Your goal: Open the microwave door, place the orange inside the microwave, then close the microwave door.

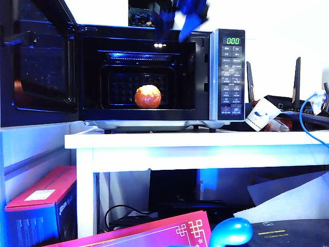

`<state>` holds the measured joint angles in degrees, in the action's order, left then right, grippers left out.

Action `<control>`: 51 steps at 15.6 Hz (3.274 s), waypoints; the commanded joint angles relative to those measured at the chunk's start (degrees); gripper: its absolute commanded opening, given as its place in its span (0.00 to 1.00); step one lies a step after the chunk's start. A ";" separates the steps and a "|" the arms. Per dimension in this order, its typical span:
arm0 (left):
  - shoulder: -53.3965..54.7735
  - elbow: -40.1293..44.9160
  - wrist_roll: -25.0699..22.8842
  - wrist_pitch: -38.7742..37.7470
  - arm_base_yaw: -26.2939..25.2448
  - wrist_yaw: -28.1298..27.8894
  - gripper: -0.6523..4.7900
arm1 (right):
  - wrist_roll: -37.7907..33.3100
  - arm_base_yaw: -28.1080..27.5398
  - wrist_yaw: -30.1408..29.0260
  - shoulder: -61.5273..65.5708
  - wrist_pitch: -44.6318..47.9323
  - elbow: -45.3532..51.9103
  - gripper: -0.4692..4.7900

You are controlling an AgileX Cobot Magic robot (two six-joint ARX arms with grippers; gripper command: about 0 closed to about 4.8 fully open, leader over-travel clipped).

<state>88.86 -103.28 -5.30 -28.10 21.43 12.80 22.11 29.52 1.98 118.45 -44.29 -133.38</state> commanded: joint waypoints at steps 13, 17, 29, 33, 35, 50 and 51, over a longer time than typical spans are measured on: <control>-10.29 -0.09 -3.26 -37.88 -0.15 -25.77 0.11 | -3.08 0.17 0.68 -19.69 14.69 -0.48 0.08; -8.04 -0.07 -3.28 -37.27 -0.15 -17.62 0.11 | -4.55 0.20 -0.83 -23.04 17.79 -0.48 0.08; -2.99 -0.07 -3.30 -25.44 0.31 6.08 0.11 | -4.57 0.24 -0.85 -24.13 18.56 -0.48 0.08; 0.85 -0.07 -4.87 -17.05 2.89 10.67 0.11 | -4.57 0.24 -0.83 -24.57 19.52 -0.48 0.08; 2.75 -0.07 -5.01 -11.52 3.54 12.09 0.11 | -4.57 0.24 -0.83 -25.00 19.67 -0.48 0.08; 18.34 -0.09 -4.72 24.17 5.57 10.99 0.11 | -5.62 0.24 -0.61 -29.33 23.23 -0.48 0.08; 19.23 -0.09 -4.31 25.51 5.57 10.34 0.11 | -5.64 0.24 -0.63 -29.38 23.41 -0.48 0.08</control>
<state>107.66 -103.24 -9.85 -4.80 26.92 23.92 16.84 29.65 1.34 89.56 -22.48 -133.60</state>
